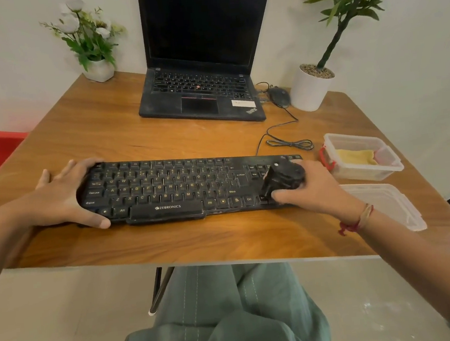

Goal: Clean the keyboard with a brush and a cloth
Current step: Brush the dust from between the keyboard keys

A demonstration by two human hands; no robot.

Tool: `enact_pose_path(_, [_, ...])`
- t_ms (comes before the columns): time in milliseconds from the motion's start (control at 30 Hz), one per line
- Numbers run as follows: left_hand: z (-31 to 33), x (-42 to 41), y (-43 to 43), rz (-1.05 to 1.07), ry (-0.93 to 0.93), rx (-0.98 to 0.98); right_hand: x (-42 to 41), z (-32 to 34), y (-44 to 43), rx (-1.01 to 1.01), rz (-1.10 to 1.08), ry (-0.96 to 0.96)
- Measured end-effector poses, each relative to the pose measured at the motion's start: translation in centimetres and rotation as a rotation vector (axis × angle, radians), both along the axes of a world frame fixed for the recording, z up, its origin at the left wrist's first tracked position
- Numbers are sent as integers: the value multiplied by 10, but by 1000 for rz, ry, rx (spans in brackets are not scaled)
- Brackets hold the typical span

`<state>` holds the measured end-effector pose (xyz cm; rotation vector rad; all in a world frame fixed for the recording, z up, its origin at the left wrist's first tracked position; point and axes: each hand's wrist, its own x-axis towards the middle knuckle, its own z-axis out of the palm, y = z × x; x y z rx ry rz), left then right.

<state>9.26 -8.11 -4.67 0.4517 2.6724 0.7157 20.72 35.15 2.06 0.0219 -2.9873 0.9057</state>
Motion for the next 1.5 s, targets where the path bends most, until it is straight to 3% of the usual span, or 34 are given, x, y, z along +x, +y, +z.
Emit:
enact_pose_path(100, [4,3,2,-1,-26,13,-5,6,2,-173,-51,-69])
enact_pose_path(200, [4,3,3,-6,-27,9,-9,2,5,30,-192,84])
enact_pose_path(367, [5,4,3,-12,-30,-1,-6,0,-4,-81,-44,-42])
enact_pose_path(467, [5,5,3,-15,-30,-17,-21,2,8,76,-176,102])
enact_pose_path(633, [5,7,3,2,-23,5,-25,-3,-7,-69,-26,-100])
enact_pose_path(767, [2,5,2,-2,-5,2,-46,1,5,-52,-219,54])
enact_pose_path(900, [3,3,2,-9,-15,-11,-53,-7,-14,-77,-86,-78])
enact_pose_path(967, [4,2,3,-10,-18,-16,-63,-4,-8,-163,-207,-26])
enact_pose_path(1033, [3,3,3,-9,-21,-15,-69,-3,-9,-112,-277,53])
enact_pose_path(1167, [5,5,3,2,-25,2,-66,-4,-24,-51,-139,-41])
enact_pose_path(1300, [5,7,3,7,-8,10,-70,11,1,73,-336,35])
enact_pose_path(1433, [3,5,2,-3,0,9,-62,-4,-13,-106,-138,-118])
enact_pose_path(1500, [3,5,2,-4,1,9,-60,-1,-6,-230,-152,-162])
